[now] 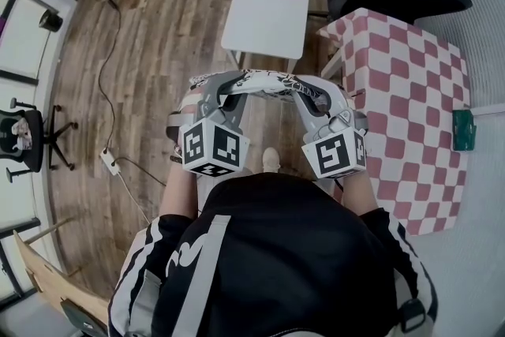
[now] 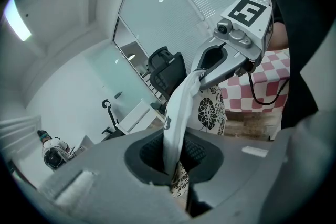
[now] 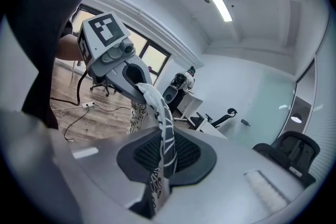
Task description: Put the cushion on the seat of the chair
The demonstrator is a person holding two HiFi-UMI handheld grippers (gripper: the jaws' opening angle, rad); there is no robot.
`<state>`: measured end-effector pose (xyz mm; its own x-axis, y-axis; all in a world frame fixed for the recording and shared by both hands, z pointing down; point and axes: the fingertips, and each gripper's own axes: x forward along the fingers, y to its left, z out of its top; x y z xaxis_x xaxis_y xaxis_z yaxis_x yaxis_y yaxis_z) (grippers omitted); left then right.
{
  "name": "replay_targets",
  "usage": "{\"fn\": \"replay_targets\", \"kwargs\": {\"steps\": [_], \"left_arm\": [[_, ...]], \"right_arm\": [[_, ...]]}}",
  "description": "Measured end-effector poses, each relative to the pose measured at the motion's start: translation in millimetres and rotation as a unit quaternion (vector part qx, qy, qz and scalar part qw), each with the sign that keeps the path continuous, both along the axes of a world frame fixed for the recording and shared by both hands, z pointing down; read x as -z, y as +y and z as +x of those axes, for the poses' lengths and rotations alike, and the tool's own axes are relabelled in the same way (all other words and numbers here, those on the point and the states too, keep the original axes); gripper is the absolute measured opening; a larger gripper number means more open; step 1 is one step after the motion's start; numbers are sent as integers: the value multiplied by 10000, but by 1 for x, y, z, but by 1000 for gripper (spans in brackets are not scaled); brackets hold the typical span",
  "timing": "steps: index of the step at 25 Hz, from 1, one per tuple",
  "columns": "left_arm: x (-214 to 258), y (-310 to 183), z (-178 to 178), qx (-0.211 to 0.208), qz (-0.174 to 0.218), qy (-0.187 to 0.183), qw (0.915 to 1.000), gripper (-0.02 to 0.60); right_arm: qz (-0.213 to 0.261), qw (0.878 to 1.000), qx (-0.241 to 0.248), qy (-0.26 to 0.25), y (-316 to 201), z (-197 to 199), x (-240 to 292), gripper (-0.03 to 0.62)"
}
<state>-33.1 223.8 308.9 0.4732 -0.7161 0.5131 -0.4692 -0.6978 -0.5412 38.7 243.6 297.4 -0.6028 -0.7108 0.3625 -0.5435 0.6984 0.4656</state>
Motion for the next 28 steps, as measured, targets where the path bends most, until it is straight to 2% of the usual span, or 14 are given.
{"fn": "replay_targets", "kwargs": {"steps": [16,28], "left_arm": [[-4,-23,-5,56,-47,1,10000,21],[-1,-23,0,130,-4,-43,9999,21]], "right_arm": [[11,10000,25,79,-24,-5,-4,18],[17,9999,100,-48,-24,0,-4,18]]}}
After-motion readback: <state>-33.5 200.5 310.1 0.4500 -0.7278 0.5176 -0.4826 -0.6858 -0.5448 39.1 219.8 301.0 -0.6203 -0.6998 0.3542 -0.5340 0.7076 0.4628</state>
